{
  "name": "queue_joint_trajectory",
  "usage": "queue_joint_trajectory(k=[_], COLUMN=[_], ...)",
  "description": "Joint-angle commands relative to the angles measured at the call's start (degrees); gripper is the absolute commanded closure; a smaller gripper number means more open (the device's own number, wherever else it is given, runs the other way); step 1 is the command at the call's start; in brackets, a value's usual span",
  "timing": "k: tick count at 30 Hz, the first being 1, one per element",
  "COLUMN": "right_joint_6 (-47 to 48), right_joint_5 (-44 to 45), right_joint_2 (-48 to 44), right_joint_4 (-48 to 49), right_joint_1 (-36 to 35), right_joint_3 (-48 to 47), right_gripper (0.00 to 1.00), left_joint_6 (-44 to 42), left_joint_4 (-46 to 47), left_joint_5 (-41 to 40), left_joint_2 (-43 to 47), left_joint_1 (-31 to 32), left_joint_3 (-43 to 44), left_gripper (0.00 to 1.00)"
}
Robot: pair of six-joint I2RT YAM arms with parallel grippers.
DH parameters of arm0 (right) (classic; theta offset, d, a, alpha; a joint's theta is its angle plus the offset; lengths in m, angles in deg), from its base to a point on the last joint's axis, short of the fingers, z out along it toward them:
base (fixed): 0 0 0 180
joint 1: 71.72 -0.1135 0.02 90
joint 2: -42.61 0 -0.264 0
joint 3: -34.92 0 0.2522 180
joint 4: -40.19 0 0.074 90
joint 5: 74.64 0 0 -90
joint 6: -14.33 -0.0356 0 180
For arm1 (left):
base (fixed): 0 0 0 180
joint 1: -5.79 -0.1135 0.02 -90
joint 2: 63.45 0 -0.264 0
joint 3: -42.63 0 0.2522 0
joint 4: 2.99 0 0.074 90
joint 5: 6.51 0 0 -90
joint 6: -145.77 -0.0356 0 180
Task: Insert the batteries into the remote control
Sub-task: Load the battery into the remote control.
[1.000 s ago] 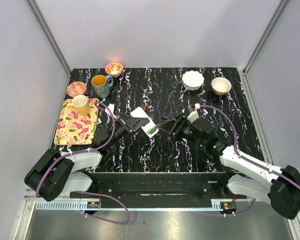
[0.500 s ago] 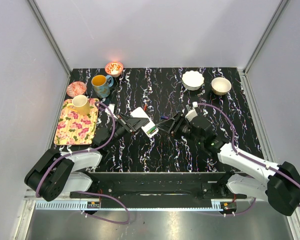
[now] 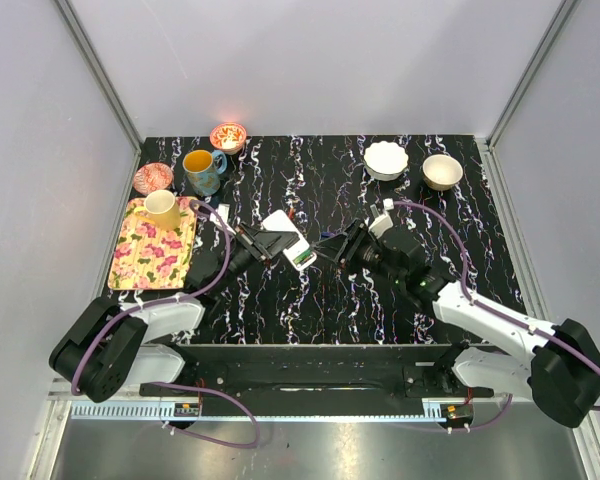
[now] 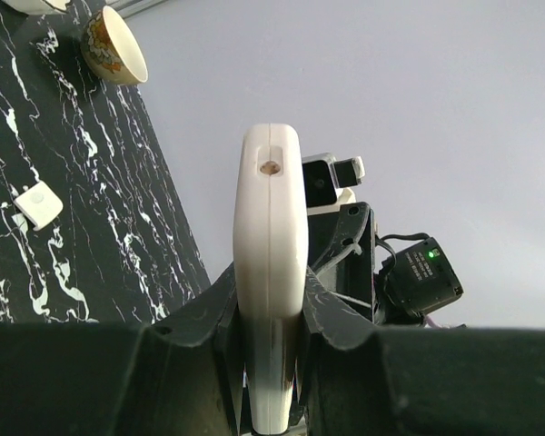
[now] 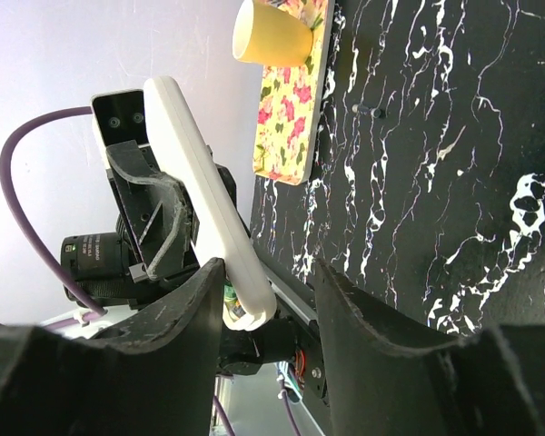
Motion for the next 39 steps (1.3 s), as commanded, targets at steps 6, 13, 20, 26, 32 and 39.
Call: queue_joint_trajectory(k=[6,13,20,26,32,39], right_joint_6=[5.43,5.87,6.13,5.34,6.31,4.47], right_joint_5=[-5.29,-6.44,-7.4,-9.34,-9.78,-8.55], right_joint_2=[1.73,3.22,3.4,4.1,4.99,3.06], right_joint_4=[-8.77,-7.9,-6.84,-4.21,-4.65,-3.59], right_joint_1=[-1.09,-1.18,-1.18,-1.18,-1.35,-1.35], right_joint_3=[-0.81,-0.9,-0.99,-0.72,-1.16,-0.72], right_gripper=[0.52,0.52,0.49,0.49,0.51,0.45], left_joint_6=[2.88,3.32,2.53,2.79,3.23,2.09], left_joint_4=[15.61,15.62,12.89,12.01,11.84,10.87], left_joint_5=[-2.58,-3.37,-5.57,-7.5,-8.03,-6.81], left_joint_2=[0.05,0.04,1.19,1.89,2.24,2.15], left_joint_1=[0.42,0.51,0.6,0.77,0.95,1.04], left_joint_3=[7.7,8.14,7.53,6.12,6.47,6.48], left_gripper=[1.0,1.0,1.0,1.0,1.0,1.0])
